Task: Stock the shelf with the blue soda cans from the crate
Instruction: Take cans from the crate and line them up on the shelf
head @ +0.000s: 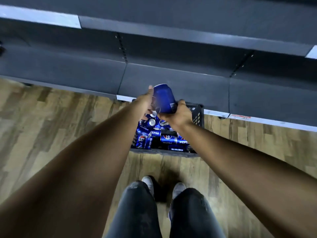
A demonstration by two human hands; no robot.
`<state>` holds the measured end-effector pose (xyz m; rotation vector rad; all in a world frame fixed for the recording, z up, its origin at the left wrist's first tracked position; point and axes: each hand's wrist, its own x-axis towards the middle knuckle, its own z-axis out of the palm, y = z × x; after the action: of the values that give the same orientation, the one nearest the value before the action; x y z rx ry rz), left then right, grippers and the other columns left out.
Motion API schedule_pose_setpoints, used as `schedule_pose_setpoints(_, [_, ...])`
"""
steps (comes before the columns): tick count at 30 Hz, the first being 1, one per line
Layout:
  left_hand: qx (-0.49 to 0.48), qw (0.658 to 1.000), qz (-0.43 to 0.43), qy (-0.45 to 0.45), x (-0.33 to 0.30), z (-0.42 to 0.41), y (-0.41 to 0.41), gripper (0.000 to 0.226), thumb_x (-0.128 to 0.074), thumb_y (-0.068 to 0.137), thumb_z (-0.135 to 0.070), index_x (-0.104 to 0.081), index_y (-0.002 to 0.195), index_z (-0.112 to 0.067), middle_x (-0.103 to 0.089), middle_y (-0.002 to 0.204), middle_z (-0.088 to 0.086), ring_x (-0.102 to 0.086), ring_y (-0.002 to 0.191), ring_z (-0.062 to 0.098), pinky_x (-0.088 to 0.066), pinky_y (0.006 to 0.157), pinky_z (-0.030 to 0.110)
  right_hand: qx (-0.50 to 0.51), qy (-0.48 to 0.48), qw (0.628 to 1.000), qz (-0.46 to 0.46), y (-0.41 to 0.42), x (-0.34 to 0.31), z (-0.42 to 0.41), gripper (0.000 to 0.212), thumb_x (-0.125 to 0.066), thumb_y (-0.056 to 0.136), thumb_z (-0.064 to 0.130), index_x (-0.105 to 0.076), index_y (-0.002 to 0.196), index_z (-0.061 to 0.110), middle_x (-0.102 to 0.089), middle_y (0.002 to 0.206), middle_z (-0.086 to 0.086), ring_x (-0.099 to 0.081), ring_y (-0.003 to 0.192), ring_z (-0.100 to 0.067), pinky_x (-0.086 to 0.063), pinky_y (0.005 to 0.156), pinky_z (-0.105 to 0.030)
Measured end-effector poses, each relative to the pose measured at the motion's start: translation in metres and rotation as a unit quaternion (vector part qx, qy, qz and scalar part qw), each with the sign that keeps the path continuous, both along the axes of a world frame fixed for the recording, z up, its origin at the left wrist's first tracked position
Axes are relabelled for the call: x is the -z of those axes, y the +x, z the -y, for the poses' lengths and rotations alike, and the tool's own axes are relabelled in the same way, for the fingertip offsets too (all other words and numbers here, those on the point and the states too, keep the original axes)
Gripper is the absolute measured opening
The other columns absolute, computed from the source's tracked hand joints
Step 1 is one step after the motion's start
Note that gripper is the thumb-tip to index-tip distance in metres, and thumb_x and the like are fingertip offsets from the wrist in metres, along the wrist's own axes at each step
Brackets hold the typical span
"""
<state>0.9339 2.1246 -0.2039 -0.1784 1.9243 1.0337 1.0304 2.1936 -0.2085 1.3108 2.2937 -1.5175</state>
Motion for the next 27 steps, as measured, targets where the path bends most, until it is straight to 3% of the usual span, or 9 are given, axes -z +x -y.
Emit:
schedule_pose_setpoints(2, [-0.009, 0.999, -0.009, 0.032, -0.030, -0.003, 0.000, 0.072, -0.023, 0.090, -0.069, -0.052, 0.119, -0.010, -0.060, 0.108, 0.014, -0.057, 0.101, 0.029, -0.041, 0.085, 0.039, -0.005, 0.003, 1.000, -0.022, 0.001, -0.027, 0.001, 0.048, -0.078, 0.075, 0.025, -0.039, 0.101, 0.013, -0.056, 0.093, -0.002, -0.052, 0.071, -0.016, -0.036, 0.046, -0.017])
schedule_pose_setpoints(4, [-0.022, 0.998, -0.005, 0.064, -0.058, -0.004, 0.001, 0.073, -0.030, 0.085, -0.075, -0.054, 0.110, -0.011, -0.062, 0.102, 0.010, -0.060, 0.094, 0.026, -0.045, 0.080, 0.034, -0.004, 0.007, 0.999, -0.042, 0.003, -0.052, 0.002, 0.048, -0.078, 0.076, 0.024, -0.037, 0.099, 0.014, -0.056, 0.093, -0.002, -0.052, 0.069, -0.016, -0.034, 0.041, -0.015])
schedule_pose_setpoints(7, [-0.015, 0.994, -0.013, 0.109, -0.087, -0.005, -0.001, 0.105, -0.048, 0.052, -0.092, -0.057, 0.120, -0.012, -0.068, 0.111, 0.010, -0.067, 0.097, 0.028, -0.053, 0.085, 0.039, -0.001, 0.024, 0.997, -0.067, 0.004, -0.083, -0.001, 0.048, -0.077, 0.076, 0.025, -0.036, 0.099, 0.014, -0.058, 0.101, -0.005, -0.053, 0.080, -0.020, -0.032, 0.054, -0.022])
schedule_pose_setpoints(9, [-0.013, 0.990, -0.038, 0.135, -0.094, -0.008, -0.005, 0.121, -0.060, 0.026, -0.091, -0.058, 0.119, -0.013, -0.069, 0.109, 0.010, -0.068, 0.095, 0.028, -0.051, 0.092, 0.047, 0.004, 0.034, 0.996, -0.086, 0.004, -0.101, -0.004, 0.048, -0.077, 0.076, 0.024, -0.035, 0.098, 0.014, -0.059, 0.104, -0.008, -0.053, 0.082, -0.021, -0.031, 0.057, -0.020])
schedule_pose_setpoints(10, [-0.015, 0.987, -0.055, 0.149, -0.101, -0.010, -0.007, 0.120, -0.065, 0.024, -0.087, -0.059, 0.117, -0.012, -0.070, 0.107, 0.009, -0.068, 0.096, 0.028, -0.049, 0.094, 0.049, 0.007, 0.040, 0.995, -0.095, 0.004, -0.109, -0.005, 0.049, -0.077, 0.076, 0.024, -0.035, 0.098, 0.014, -0.059, 0.106, -0.008, -0.054, 0.083, -0.022, -0.032, 0.058, -0.020])
schedule_pose_setpoints(19, [-0.018, 0.961, -0.178, 0.210, -0.188, -0.014, -0.004, 0.091, -0.077, 0.040, -0.067, -0.068, 0.104, -0.003, -0.074, 0.091, 0.010, -0.070, 0.085, 0.025, -0.053, 0.090, 0.042, 0.014, 0.060, 0.983, -0.171, 0.002, -0.171, -0.013, 0.060, -0.083, 0.069, 0.030, -0.034, 0.102, 0.014, -0.061, 0.112, -0.007, -0.058, 0.090, -0.020, -0.038, 0.071, -0.024])
schedule_pose_setpoints(22, [0.003, 0.955, -0.196, 0.222, -0.206, -0.014, -0.001, 0.066, -0.076, 0.067, -0.053, -0.068, 0.102, 0.003, -0.072, 0.081, 0.010, -0.066, 0.069, 0.019, -0.054, 0.067, 0.026, -0.016, 0.048, 0.982, -0.183, 0.003, -0.191, -0.017, 0.067, -0.084, 0.068, 0.031, -0.030, 0.104, 0.016, -0.059, 0.114, -0.006, -0.059, 0.097, -0.022, -0.046, 0.080, -0.031])
schedule_pose_setpoints(27, [0.008, 0.945, -0.231, 0.231, -0.231, -0.012, 0.012, 0.043, -0.076, 0.071, -0.046, -0.063, 0.077, -0.005, -0.064, 0.062, 0.003, -0.060, 0.053, 0.013, -0.047, 0.057, 0.022, -0.092, 0.044, 0.979, -0.178, 0.012, -0.216, -0.028, 0.083, -0.086, 0.064, 0.034, -0.031, 0.123, 0.015, -0.059, 0.117, -0.001, -0.059, 0.106, -0.021, -0.049, 0.093, -0.038])
